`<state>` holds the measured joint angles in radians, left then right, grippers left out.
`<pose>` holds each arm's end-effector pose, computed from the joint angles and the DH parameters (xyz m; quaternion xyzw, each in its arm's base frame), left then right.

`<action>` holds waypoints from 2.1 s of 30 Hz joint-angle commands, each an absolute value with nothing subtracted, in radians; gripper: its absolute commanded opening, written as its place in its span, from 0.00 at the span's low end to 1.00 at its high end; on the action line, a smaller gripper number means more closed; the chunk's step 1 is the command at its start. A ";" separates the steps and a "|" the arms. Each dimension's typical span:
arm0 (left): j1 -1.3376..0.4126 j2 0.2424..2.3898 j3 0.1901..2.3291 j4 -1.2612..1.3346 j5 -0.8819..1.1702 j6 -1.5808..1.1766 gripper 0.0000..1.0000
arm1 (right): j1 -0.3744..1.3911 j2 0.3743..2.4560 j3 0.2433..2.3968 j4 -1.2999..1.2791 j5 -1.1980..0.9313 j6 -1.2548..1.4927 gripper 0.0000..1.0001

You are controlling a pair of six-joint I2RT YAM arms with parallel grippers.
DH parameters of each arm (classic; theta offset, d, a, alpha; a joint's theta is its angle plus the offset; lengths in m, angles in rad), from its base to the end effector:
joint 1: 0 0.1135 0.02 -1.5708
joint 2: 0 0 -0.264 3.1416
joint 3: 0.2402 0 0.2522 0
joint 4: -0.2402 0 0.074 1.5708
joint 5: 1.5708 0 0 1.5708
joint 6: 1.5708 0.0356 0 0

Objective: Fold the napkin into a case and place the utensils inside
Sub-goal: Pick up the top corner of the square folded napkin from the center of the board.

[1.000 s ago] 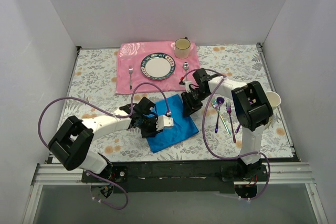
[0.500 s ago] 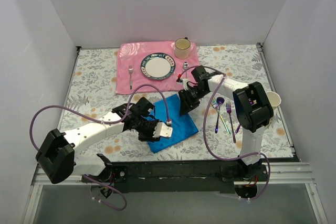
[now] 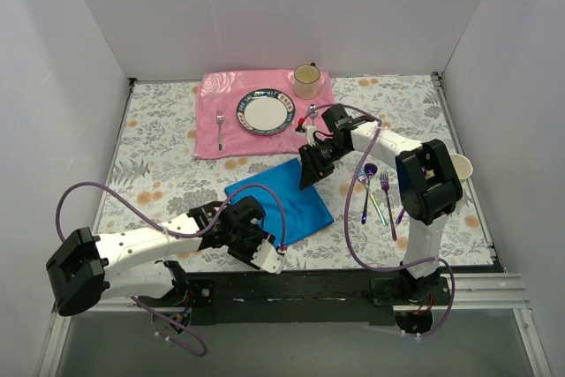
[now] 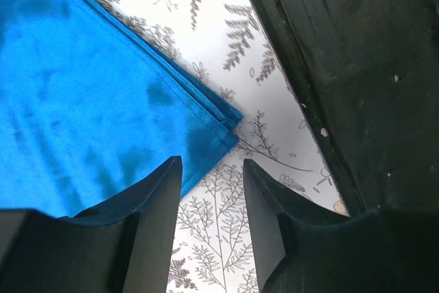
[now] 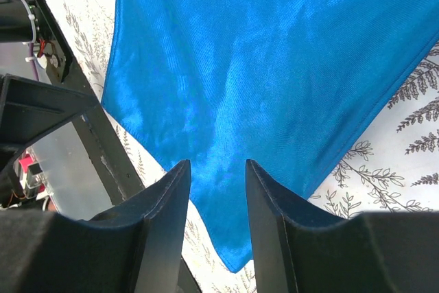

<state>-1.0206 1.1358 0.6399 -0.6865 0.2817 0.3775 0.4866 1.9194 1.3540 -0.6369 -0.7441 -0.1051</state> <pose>0.0929 -0.1703 0.1890 0.6459 0.7262 -0.1911 0.1377 0.3293 0.2015 0.1876 -0.3307 0.8566 0.3832 0.0998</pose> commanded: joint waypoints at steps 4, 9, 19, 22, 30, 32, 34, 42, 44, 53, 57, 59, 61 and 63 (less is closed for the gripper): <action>-1.045 1.036 0.549 -0.597 0.222 0.459 0.47 | 0.491 1.913 1.374 -0.649 -0.762 -0.109 0.47; -1.058 0.988 0.477 -0.500 0.213 0.448 0.47 | 0.492 1.927 1.387 -0.649 -0.767 -0.100 0.47; -1.072 0.979 0.436 -0.440 0.248 0.452 0.39 | 0.491 1.928 1.379 -0.653 -0.753 -0.101 0.47; -1.072 0.989 0.439 -0.440 0.252 0.459 0.34 | 0.488 1.930 1.381 -0.658 -0.756 -0.103 0.47; -1.074 0.976 0.460 -0.485 0.276 0.456 0.21 | 0.480 1.939 1.384 -0.661 -0.770 -0.103 0.47; -1.072 0.973 0.471 -0.489 0.276 0.456 0.18 | 0.480 1.937 1.382 -0.667 -0.770 -0.106 0.47; -1.074 0.968 0.479 -0.497 0.273 0.456 0.16 | 0.480 1.937 1.381 -0.669 -0.773 -0.107 0.47; -1.074 0.954 0.526 -0.511 0.265 0.437 0.02 | 0.477 1.937 1.381 -0.669 -0.775 -0.110 0.47; -1.071 0.959 0.531 -0.496 0.256 0.417 0.00 | 0.477 1.939 1.381 -0.670 -0.778 -0.109 0.47; -0.982 1.028 0.591 -0.393 0.279 0.377 0.00 | 0.471 1.931 1.378 -0.676 -0.776 -0.112 0.48; -0.893 1.098 0.646 -0.351 0.325 0.385 0.00 | 0.463 1.927 1.376 -0.673 -0.776 -0.112 0.48; -0.838 1.147 0.673 -0.331 0.351 0.391 0.00 | 0.462 1.925 1.376 -0.670 -0.776 -0.112 0.49; -0.809 1.195 0.692 -0.301 0.367 0.397 0.00 | 0.459 1.924 1.376 -0.667 -0.773 -0.112 0.50; -0.775 1.225 0.710 -0.259 0.385 0.396 0.00 | 0.456 1.924 1.374 -0.666 -0.772 -0.112 0.54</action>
